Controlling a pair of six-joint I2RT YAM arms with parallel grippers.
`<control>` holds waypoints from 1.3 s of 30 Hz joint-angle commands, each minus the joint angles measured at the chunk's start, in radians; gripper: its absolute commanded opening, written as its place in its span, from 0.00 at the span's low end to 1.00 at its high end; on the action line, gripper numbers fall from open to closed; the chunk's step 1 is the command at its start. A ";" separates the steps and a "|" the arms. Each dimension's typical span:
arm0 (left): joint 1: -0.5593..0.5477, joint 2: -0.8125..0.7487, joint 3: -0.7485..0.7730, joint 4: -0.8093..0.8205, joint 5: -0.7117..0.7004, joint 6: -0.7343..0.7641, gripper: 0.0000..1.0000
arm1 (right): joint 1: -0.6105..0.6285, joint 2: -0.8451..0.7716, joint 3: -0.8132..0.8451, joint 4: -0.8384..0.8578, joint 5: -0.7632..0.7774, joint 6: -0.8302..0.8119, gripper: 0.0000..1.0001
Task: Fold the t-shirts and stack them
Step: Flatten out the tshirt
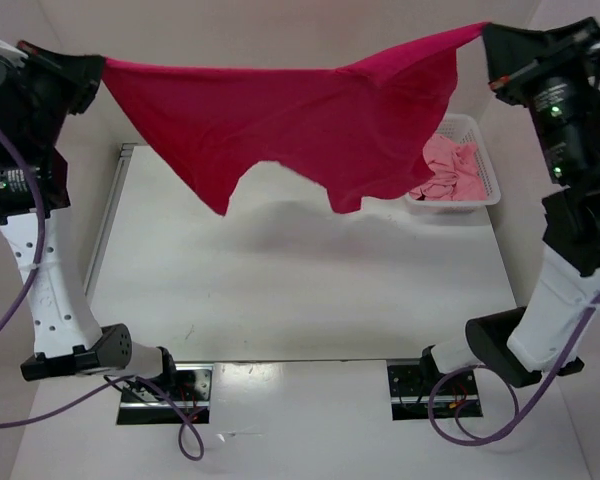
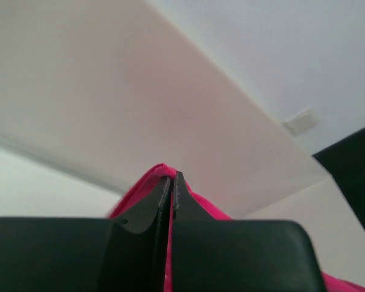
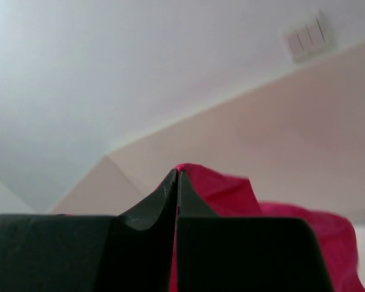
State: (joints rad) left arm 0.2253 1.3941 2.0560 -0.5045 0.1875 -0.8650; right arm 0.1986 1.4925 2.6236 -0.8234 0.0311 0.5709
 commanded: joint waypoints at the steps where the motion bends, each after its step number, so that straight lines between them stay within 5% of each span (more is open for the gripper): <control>1: 0.011 0.034 0.209 -0.060 -0.009 0.003 0.00 | 0.004 0.028 0.078 0.059 0.003 0.000 0.00; 5: 0.011 0.045 0.186 -0.049 -0.010 0.003 0.00 | 0.004 0.043 0.087 0.139 -0.046 0.018 0.00; 10: 0.011 0.063 0.024 0.015 0.000 0.003 0.00 | -0.206 0.278 0.071 0.112 -0.331 0.058 0.00; 17: -0.033 0.216 -0.155 0.106 -0.108 0.040 0.00 | -0.206 0.547 0.133 0.124 -0.336 0.020 0.00; 21: -0.034 0.351 -0.059 0.106 -0.074 0.040 0.00 | -0.176 0.707 0.256 0.106 -0.294 0.011 0.00; 29: -0.034 0.442 0.249 0.069 -0.014 0.018 0.00 | -0.165 0.554 0.209 0.311 -0.327 0.118 0.00; 36: -0.004 0.336 0.211 0.124 -0.049 0.049 0.00 | -0.165 0.417 0.152 0.303 -0.372 0.129 0.00; 39: -0.004 0.269 0.055 0.176 -0.037 0.058 0.00 | -0.145 0.361 -0.034 0.221 -0.381 0.055 0.00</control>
State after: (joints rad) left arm 0.2134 1.7149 2.2066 -0.3988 0.1539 -0.8368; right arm 0.0368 1.8771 2.7148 -0.5747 -0.3271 0.6811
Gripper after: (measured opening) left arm 0.011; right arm 0.004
